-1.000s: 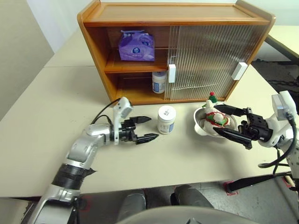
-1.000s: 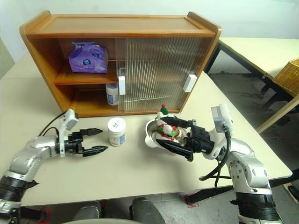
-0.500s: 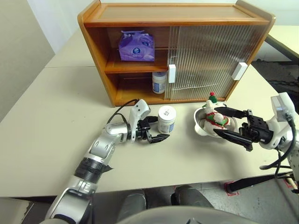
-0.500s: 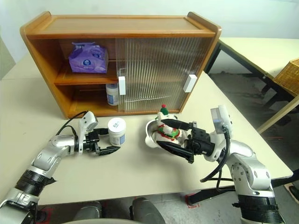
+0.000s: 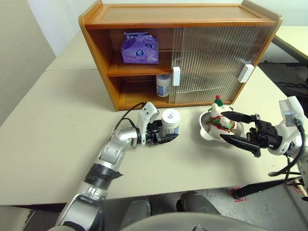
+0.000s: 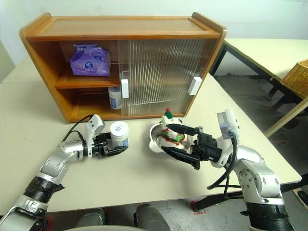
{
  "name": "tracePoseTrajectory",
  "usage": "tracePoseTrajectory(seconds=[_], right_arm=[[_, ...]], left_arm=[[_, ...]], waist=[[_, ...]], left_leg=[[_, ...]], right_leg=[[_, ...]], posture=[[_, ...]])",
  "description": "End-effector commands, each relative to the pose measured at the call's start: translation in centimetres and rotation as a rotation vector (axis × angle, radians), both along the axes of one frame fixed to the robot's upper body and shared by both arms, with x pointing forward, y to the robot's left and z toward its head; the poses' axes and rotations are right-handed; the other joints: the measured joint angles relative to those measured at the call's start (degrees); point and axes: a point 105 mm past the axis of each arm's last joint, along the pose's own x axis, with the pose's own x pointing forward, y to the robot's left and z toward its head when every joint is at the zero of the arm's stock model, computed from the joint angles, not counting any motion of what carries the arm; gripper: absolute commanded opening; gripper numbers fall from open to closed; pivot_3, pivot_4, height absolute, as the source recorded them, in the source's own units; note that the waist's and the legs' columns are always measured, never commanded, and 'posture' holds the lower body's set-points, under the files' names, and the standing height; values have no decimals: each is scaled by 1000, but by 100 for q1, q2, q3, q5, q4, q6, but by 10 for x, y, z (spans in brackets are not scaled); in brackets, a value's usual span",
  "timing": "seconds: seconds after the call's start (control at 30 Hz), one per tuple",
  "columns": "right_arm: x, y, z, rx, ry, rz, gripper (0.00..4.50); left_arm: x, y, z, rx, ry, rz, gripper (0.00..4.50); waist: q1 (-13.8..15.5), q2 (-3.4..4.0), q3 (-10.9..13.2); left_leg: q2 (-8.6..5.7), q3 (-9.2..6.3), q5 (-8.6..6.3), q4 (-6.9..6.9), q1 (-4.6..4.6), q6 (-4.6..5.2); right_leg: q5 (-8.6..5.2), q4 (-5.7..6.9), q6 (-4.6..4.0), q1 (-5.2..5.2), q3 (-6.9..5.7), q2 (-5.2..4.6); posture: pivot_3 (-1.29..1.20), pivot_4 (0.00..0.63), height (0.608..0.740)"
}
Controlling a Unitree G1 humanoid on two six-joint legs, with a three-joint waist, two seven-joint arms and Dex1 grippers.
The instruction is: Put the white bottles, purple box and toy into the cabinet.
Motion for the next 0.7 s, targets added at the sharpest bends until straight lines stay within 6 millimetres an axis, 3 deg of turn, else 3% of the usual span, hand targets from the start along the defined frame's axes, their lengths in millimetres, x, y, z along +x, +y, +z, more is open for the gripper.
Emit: tracePoseTrajectory(seconds=[0.03,0.13,0.23,0.43,0.7], right_arm=[[2,-2,2,-8,-4,-3,4500],[2,-1,2,-6,-2,1,4500],[3,-1,1,-6,1,5,4500],[6,2,2,-2,-1,14,4500],[6,3,3,1,-2,17,4500]], left_arm=[[13,18,2,24,-73,136,3111],[35,36,28,-2,-225,308,3111],[44,47,40,-19,-277,412,3111],[61,67,44,-24,-283,600,3111],[95,72,48,-9,-283,775,3111]], waist=[[-10,1,0],[-30,-4,4],[-35,-5,5],[18,-10,7],[108,-17,12]], left_leg=[[-2,-1,0,-1,1,0],[-4,0,3,1,-1,-3],[-6,2,8,1,-1,-8],[-29,4,14,3,-3,-7],[-32,5,15,3,-2,-9]], right_leg=[[-1,0,2,0,0,0],[-11,1,5,-3,0,5],[-22,0,-20,-1,0,14],[-19,0,-16,3,0,3],[8,-1,-1,8,-1,1]], posture=[[-210,0,740],[-210,0,740],[-192,3,740],[-183,4,740],[-179,7,740]])
